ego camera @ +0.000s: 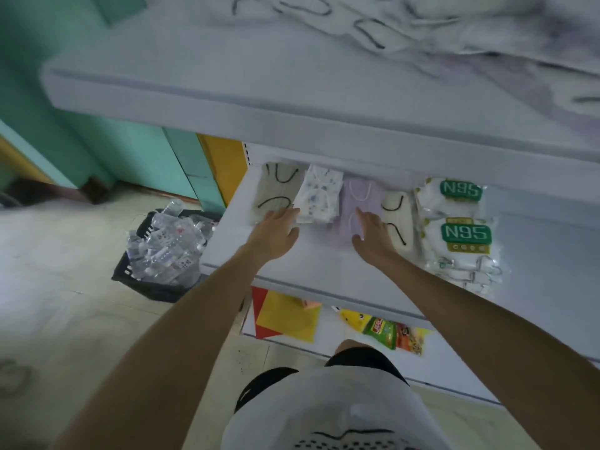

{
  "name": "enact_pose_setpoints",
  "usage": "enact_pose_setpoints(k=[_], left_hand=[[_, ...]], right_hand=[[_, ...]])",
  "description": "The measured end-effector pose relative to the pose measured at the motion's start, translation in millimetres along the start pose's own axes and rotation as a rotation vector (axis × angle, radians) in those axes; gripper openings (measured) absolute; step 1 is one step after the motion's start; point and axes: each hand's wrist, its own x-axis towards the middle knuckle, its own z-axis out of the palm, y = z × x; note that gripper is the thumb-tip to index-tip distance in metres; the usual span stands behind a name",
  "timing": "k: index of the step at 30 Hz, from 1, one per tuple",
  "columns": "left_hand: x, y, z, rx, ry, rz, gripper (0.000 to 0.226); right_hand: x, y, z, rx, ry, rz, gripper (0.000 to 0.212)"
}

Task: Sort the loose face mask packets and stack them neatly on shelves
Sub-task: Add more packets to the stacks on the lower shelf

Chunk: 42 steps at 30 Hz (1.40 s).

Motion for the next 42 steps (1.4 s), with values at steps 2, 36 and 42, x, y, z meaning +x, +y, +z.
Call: enact_pose_setpoints(k=[2,36,42], left_hand=[[-24.3,-6.6,-14.8,0.058,-0.017,0.042,0.05],[-138.7,232.7,-154.5,0.266,0.37,0.551,0.038],[-100.8,230.8,-158.0,0.272,0.231,0.478,0.039]], right_hand=[[-23.2,-16.5,-1.7,-0.071,-0.037,-0.098,0.059],[-241.3,-15.9,-236.4,-0.328,0.612,-0.223,0.053],[-219.9,-17.5,-240.6,-0.343,0.655,-0.212,0.032]])
